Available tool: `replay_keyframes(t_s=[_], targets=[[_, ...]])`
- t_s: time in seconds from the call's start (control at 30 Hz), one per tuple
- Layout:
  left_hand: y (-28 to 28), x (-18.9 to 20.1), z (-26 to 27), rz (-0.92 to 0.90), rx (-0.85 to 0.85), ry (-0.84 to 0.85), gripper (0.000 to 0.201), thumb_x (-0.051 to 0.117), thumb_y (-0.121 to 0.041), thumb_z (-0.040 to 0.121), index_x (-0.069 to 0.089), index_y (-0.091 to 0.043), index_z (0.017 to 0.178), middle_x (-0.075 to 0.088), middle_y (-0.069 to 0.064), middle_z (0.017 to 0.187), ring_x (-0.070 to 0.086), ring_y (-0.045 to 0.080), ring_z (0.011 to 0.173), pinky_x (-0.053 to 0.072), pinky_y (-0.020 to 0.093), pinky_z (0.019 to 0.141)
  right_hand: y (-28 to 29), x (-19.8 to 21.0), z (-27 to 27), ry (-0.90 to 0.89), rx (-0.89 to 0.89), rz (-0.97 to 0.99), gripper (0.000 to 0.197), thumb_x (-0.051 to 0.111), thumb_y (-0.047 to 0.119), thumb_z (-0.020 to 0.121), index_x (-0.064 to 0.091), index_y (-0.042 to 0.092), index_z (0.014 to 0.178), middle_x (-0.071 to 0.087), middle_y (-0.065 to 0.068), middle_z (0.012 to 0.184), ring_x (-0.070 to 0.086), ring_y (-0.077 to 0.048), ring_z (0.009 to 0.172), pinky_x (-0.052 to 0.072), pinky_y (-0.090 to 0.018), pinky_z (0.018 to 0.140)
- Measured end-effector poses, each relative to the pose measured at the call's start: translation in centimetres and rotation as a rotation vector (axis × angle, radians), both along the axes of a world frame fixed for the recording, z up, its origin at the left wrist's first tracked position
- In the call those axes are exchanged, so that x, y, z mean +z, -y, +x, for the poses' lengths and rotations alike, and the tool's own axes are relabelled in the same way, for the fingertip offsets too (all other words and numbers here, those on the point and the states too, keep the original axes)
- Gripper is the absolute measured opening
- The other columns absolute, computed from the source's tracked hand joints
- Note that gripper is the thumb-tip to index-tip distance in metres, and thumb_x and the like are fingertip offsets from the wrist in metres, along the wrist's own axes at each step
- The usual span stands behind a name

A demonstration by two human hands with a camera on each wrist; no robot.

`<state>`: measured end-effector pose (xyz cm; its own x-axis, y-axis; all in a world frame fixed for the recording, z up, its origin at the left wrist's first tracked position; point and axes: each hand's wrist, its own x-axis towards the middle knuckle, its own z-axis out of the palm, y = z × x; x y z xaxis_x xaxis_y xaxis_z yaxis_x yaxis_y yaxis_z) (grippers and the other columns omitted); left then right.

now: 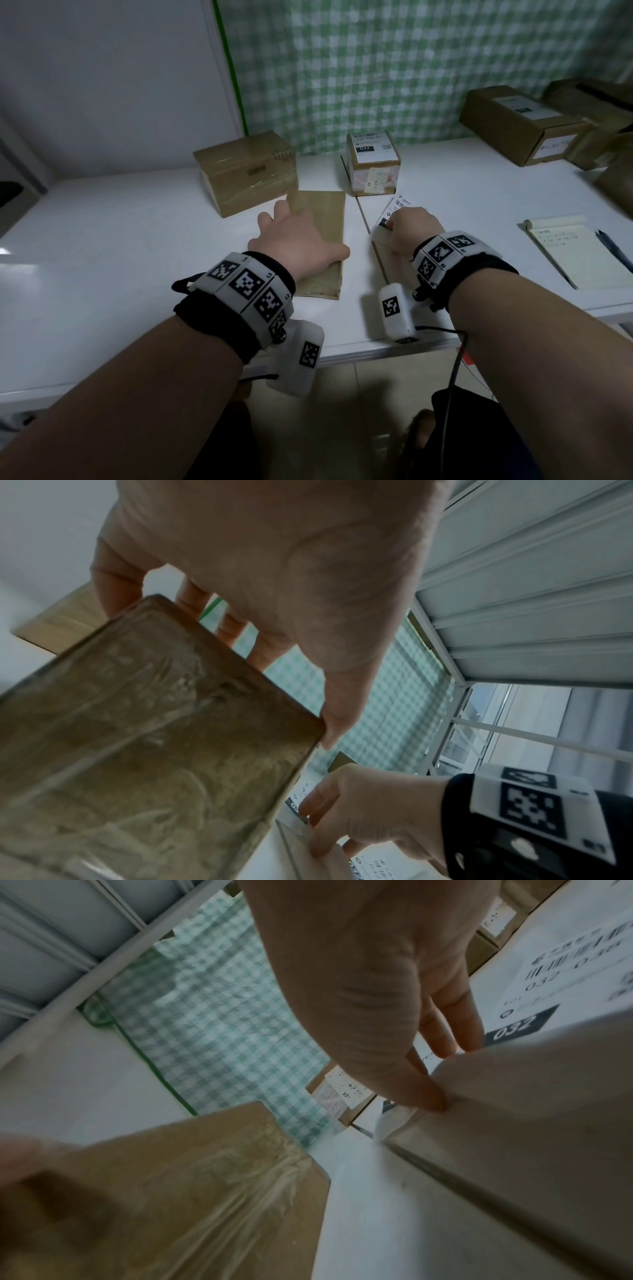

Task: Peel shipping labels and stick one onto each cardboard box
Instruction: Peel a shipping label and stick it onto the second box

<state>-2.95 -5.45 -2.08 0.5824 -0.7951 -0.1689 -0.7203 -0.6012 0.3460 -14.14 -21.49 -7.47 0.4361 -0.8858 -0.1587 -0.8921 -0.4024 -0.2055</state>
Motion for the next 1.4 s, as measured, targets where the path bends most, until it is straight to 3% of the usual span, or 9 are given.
replay_keyframes(t_s=[0.13, 0.27, 0.57, 0.7, 0.87, 0.97, 1.2, 1.3, 1.4], targets=[[-0.5, 0.2, -0.4, 0.022, -0.002, -0.017, 0.075, 0.063, -0.055, 0.068, 0.041, -0.022, 0.132, 0.026, 0.001, 0.135, 0.026, 0.029, 0.123, 0.041, 0.046, 0.092, -0.5, 0.3, -0.2, -0.009, -0.02, -0.068, 0.017, 0.053, 0.015, 0.09, 0.055, 0.01, 0.075, 0.056, -0.008, 0.09, 0.052, -0.027, 0.078, 0.041, -0.028, 0.068], [-0.9, 0.4, -0.8, 0.054, -0.026, -0.022, 0.074, 0.061, -0.056, 0.07, 0.039, -0.022, 0.133, 0.025, 0.002, 0.135, 0.026, 0.029, 0.122, 0.041, 0.046, 0.092, -0.8, 0.8, -0.4, 0.064, -0.072, -0.12, 0.026, 0.048, 0.005, 0.087, 0.067, 0.01, 0.105, 0.064, -0.01, 0.107, 0.061, -0.029, 0.09, 0.043, -0.029, 0.07], [-0.9, 1.1, -0.4, 0.117, -0.078, -0.008, 0.086, 0.053, -0.071, 0.073, 0.034, -0.025, 0.143, 0.024, 0.008, 0.143, 0.024, 0.033, 0.13, 0.034, 0.051, 0.104, -1.7, 3.6, -0.7, 0.535, -0.041, -0.291, 0.025, 0.049, 0.007, 0.086, 0.072, 0.009, 0.096, 0.071, -0.013, 0.101, 0.063, -0.029, 0.095, 0.043, -0.024, 0.075], [-0.7, 1.9, 0.2, -0.176, -0.072, -0.104, 0.066, 0.044, -0.061, 0.087, 0.037, -0.026, 0.143, 0.037, 0.008, 0.147, 0.033, 0.031, 0.134, 0.032, 0.046, 0.109, -3.2, 5.9, -1.0, 0.757, 0.036, -0.334, 0.023, 0.055, 0.009, 0.084, 0.074, 0.007, 0.095, 0.074, -0.009, 0.097, 0.066, -0.022, 0.096, 0.045, -0.021, 0.086], [-0.5, 2.2, 0.9, -0.577, 0.061, -0.757, 0.055, 0.049, -0.044, 0.093, 0.033, -0.027, 0.144, 0.055, 0.011, 0.127, 0.062, 0.02, 0.088, 0.052, 0.032, 0.072, -5.9, 7.7, -1.5, 0.989, 0.118, -0.14, 0.009, 0.068, 0.007, 0.079, 0.075, 0.007, 0.084, 0.072, -0.003, 0.086, 0.064, -0.008, 0.08, 0.045, -0.002, 0.071], [-0.9, 2.0, 1.1, -0.686, 0.109, -0.946, 0.038, 0.059, -0.027, 0.091, 0.055, -0.018, 0.128, 0.066, 0.009, 0.108, 0.067, 0.016, 0.077, 0.057, 0.025, 0.065, -7.6, 7.5, -1.7, 1.023, 0.187, -0.022, 0.005, 0.072, 0.005, 0.077, 0.075, 0.007, 0.081, 0.073, -0.005, 0.085, 0.066, -0.01, 0.081, 0.05, -0.007, 0.076], [-2.7, 1.3, 1.0, -0.811, 0.106, -0.821, 0.023, 0.061, 0.008, 0.083, 0.067, -0.014, 0.078, 0.065, 0.01, 0.09, 0.063, 0.016, 0.074, 0.057, 0.02, 0.067, -9.1, 5.7, -1.3, 1.24, 0.12, 0.28, 0.021, 0.077, 0.005, 0.07, 0.072, 0.02, 0.084, 0.07, -0.003, 0.107, 0.066, -0.017, 0.102, 0.051, -0.037, 0.096], [-3.3, 1.3, 1.1, -0.862, 0.093, -0.753, 0.025, 0.062, 0.009, 0.081, 0.067, -0.016, 0.079, 0.061, 0.006, 0.085, 0.061, 0.015, 0.075, 0.057, 0.02, 0.068, -9.3, 5.5, -1.1, 1.278, 0.032, 0.416, 0.048, 0.075, -0.003, 0.07, 0.064, 0.012, 0.114, 0.068, -0.008, 0.111, 0.068, -0.02, 0.098, 0.056, -0.035, 0.088], [-3.6, 1.2, 1.4, -0.89, 0.088, -0.66, 0.029, 0.064, 0.008, 0.079, 0.067, -0.021, 0.08, 0.066, 0.01, 0.096, 0.063, 0.016, 0.082, 0.056, 0.023, 0.071, -10.0, 5.8, -1.1, 1.332, -0.023, 0.623, 0.044, 0.069, -0.009, 0.076, 0.057, -0.004, 0.118, 0.069, -0.013, 0.082, 0.066, -0.018, 0.065, 0.058, -0.023, 0.065]])
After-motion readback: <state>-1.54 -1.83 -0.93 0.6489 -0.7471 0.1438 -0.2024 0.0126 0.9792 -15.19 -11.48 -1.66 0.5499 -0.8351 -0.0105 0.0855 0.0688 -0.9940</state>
